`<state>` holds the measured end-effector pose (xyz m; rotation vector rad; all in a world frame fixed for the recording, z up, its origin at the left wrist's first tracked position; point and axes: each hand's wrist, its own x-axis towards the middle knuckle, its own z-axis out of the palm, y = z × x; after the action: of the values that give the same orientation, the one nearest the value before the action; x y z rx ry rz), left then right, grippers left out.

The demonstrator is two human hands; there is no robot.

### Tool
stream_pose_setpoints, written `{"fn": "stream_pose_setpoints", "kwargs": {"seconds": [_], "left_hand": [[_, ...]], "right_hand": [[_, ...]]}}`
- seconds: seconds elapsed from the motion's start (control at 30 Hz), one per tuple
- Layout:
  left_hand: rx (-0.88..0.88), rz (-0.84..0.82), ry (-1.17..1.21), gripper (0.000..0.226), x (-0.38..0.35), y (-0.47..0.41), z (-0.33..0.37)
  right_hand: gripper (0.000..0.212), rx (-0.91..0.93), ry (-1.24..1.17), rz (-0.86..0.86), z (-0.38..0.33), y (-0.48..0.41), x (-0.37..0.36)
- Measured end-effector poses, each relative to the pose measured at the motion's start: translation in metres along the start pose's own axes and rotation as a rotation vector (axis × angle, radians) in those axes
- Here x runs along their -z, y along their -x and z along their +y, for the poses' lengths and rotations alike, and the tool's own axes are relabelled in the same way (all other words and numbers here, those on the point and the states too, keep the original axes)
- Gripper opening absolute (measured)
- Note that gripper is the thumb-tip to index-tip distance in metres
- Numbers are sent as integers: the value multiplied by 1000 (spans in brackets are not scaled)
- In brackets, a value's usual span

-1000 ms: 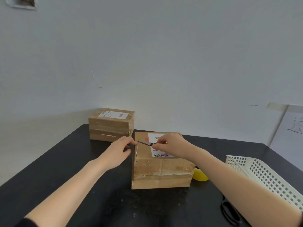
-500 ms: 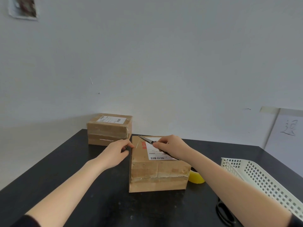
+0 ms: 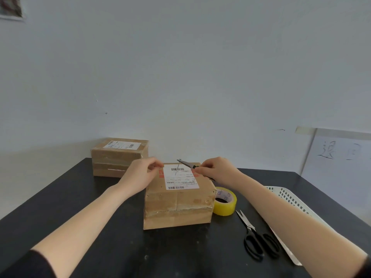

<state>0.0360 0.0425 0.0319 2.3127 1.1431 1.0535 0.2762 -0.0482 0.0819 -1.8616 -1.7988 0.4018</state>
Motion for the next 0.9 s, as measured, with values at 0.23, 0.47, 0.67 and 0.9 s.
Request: {"fn": "stream_pose_setpoints", "kwargs": {"seconds": [0.23,0.47,0.67,0.9], "left_hand": [[-81,-42,40,17,-26,-12,36],[-152,-84,89,17,-66,-21,76],[-218,-132,92,19,-106,-28,106],[-266,-206,109,18,-151,-33,141]], "right_hand": [[38,-97,39,72,35,25,35],[35,-190,39,142,85,52,69],[32,-245,62,182,124,80,90],[33,-314,116,206,165,109,112]]}}
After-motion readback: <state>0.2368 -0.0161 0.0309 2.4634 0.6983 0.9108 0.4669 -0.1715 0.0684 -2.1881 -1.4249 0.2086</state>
